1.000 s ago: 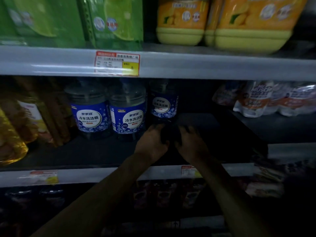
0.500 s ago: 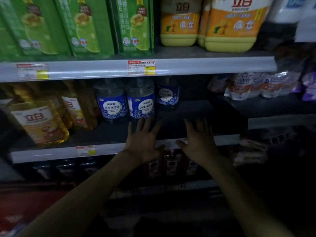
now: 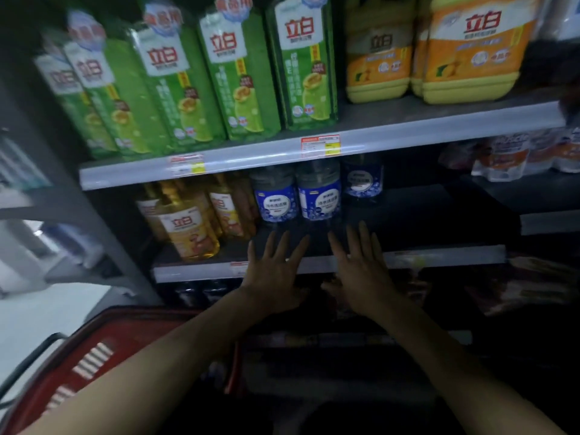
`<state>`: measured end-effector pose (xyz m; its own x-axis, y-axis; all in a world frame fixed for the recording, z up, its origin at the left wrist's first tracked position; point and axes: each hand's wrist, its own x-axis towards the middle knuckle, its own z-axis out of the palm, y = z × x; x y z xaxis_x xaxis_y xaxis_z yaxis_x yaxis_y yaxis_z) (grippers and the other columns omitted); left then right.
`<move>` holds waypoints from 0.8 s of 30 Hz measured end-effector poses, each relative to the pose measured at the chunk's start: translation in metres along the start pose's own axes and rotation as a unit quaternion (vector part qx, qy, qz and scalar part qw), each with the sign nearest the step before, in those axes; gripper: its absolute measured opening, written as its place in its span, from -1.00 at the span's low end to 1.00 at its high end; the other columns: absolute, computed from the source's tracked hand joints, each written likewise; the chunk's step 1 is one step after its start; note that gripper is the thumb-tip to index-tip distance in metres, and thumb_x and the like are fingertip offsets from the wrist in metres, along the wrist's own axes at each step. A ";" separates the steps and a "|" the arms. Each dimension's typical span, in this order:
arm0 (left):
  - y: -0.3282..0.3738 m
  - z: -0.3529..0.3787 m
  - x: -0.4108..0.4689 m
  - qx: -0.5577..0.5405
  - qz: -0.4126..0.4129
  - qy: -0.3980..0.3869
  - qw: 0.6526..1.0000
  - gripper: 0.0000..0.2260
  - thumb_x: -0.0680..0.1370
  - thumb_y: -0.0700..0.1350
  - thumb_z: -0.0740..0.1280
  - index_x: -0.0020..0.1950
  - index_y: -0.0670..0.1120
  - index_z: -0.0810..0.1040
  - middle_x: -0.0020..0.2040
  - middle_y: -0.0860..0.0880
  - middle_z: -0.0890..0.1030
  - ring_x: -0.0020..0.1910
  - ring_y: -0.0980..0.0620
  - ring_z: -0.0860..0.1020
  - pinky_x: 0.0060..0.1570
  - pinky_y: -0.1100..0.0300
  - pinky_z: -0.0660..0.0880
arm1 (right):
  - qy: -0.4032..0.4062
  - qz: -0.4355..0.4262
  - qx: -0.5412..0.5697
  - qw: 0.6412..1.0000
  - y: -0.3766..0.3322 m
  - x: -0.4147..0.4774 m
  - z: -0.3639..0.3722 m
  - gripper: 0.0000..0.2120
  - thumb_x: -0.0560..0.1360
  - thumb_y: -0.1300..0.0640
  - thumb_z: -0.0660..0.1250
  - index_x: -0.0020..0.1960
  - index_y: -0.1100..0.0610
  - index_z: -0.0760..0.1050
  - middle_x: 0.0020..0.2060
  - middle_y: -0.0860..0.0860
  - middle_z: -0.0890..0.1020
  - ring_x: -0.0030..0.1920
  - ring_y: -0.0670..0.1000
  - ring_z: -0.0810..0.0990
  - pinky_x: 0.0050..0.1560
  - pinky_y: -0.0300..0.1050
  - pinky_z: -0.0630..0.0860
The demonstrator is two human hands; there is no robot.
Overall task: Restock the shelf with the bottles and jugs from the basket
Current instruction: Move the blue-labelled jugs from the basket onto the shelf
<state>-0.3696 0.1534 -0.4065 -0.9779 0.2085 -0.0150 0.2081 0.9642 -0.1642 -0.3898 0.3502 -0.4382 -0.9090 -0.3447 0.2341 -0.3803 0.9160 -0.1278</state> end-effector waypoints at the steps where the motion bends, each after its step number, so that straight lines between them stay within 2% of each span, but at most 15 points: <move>1: -0.007 0.002 -0.006 0.003 -0.007 -0.004 1.000 -0.06 0.54 0.43 0.20 0.63 0.16 -0.38 0.69 -0.11 -0.21 0.65 -0.21 -0.25 0.51 -0.45 -0.14 | -0.010 -0.019 -0.004 1.000 -0.005 0.000 0.003 0.01 0.50 -0.34 0.32 0.67 0.08 -0.14 0.62 0.27 -0.10 0.60 0.35 -0.25 0.57 0.32 -0.19; 4: -0.029 0.002 -0.025 0.013 -0.021 -0.011 1.000 -0.06 0.52 0.47 0.13 0.64 0.14 -0.36 0.69 -0.12 -0.19 0.66 -0.21 -0.24 0.51 -0.43 -0.12 | -0.024 -0.065 0.005 0.998 -0.023 -0.001 0.009 0.01 0.50 -0.34 0.31 0.66 0.07 -0.18 0.63 0.25 -0.13 0.60 0.33 -0.26 0.58 0.31 -0.20; 7: -0.052 0.006 -0.046 0.033 -0.037 -0.025 0.998 -0.07 0.55 0.42 0.19 0.65 0.12 -0.35 0.69 -0.12 -0.19 0.66 -0.21 -0.23 0.53 -0.42 -0.06 | -0.041 -0.098 0.027 0.994 -0.042 -0.001 0.016 0.00 0.52 -0.32 0.31 0.66 0.05 -0.20 0.63 0.23 -0.14 0.61 0.31 -0.23 0.58 0.28 -0.19; 9: -0.068 0.013 -0.062 0.034 -0.046 -0.028 0.998 -0.10 0.56 0.42 0.16 0.66 0.11 -0.32 0.69 -0.14 -0.14 0.66 -0.22 -0.17 0.53 -0.42 -0.05 | -0.059 -0.114 0.043 0.991 -0.055 0.001 0.022 0.00 0.53 -0.32 0.31 0.66 0.03 -0.23 0.63 0.21 -0.16 0.61 0.29 -0.24 0.58 0.26 -0.16; 11: -0.087 0.023 -0.085 0.043 -0.054 -0.053 0.996 -0.12 0.51 0.45 0.03 0.68 0.10 -0.26 0.70 -0.14 -0.06 0.67 -0.22 -0.09 0.54 -0.40 -0.03 | -0.097 -0.122 0.064 0.986 -0.070 0.004 0.030 -0.01 0.54 -0.32 0.29 0.65 0.00 -0.27 0.63 0.18 -0.21 0.61 0.26 -0.27 0.58 0.23 -0.15; 13: -0.110 0.039 -0.112 0.055 -0.054 -0.068 0.995 -0.06 0.37 0.44 -0.10 0.70 0.08 -0.16 0.68 -0.14 0.05 0.66 -0.22 0.01 0.53 -0.38 0.03 | -0.136 -0.132 0.080 0.979 -0.087 0.003 0.036 -0.04 0.56 -0.31 0.26 0.65 -0.01 -0.29 0.62 0.14 -0.24 0.61 0.23 -0.29 0.58 0.21 -0.15; 16: -0.149 0.074 -0.162 0.052 -0.078 -0.079 0.992 -0.08 0.39 0.42 0.06 0.69 0.05 0.04 0.62 -0.14 0.25 0.60 -0.22 0.23 0.48 -0.36 0.17 | -0.184 -0.160 0.092 0.965 -0.116 -0.003 0.045 -0.08 0.59 -0.27 0.25 0.65 -0.03 -0.28 0.63 0.09 -0.24 0.62 0.19 -0.27 0.60 0.18 -0.13; 18: -0.175 0.107 -0.201 0.017 -0.130 -0.086 0.988 -0.10 0.40 0.45 0.05 0.68 0.05 0.12 0.58 -0.16 0.34 0.57 -0.22 0.31 0.48 -0.38 0.21 | -0.206 -0.177 0.100 0.957 -0.134 -0.008 0.055 -0.12 0.59 -0.23 0.27 0.65 -0.04 -0.24 0.64 0.05 -0.19 0.63 0.16 -0.22 0.60 0.16 -0.08; 20: -0.196 0.138 -0.238 0.000 -0.180 -0.098 0.979 -0.11 0.43 0.47 0.04 0.69 0.11 0.02 0.59 -0.16 0.34 0.57 -0.21 0.31 0.48 -0.33 0.22 | -0.224 -0.205 0.094 0.948 -0.153 -0.014 0.069 -0.15 0.60 -0.21 0.28 0.66 -0.05 -0.18 0.64 0.04 -0.13 0.63 0.15 -0.18 0.61 0.14 -0.06; 22: -0.212 0.158 -0.263 -0.014 -0.227 -0.144 0.963 -0.11 0.48 0.45 0.17 0.68 0.15 -0.13 0.63 -0.15 0.24 0.60 -0.19 0.23 0.51 -0.23 0.20 | -0.243 -0.236 0.080 0.937 -0.173 -0.021 0.088 -0.18 0.59 -0.20 0.28 0.66 -0.05 -0.12 0.64 0.06 -0.04 0.63 0.15 -0.11 0.61 0.13 -0.01; 24: -0.224 0.172 -0.276 -0.045 -0.261 -0.183 0.947 -0.12 0.51 0.44 0.20 0.69 0.13 -0.10 0.64 -0.14 0.19 0.61 -0.17 0.22 0.52 -0.14 0.19 | -0.252 -0.267 0.080 0.927 -0.194 -0.029 0.104 -0.21 0.59 -0.19 0.30 0.65 -0.05 -0.03 0.63 0.07 0.06 0.63 0.12 -0.01 0.60 0.06 0.06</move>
<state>-0.1498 -0.1479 -0.5356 -0.8862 -0.3552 -0.2975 -0.3207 0.9337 -0.1596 -0.3072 0.1607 -0.5207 -0.5333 -0.8286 -0.1703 -0.7822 0.5596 -0.2738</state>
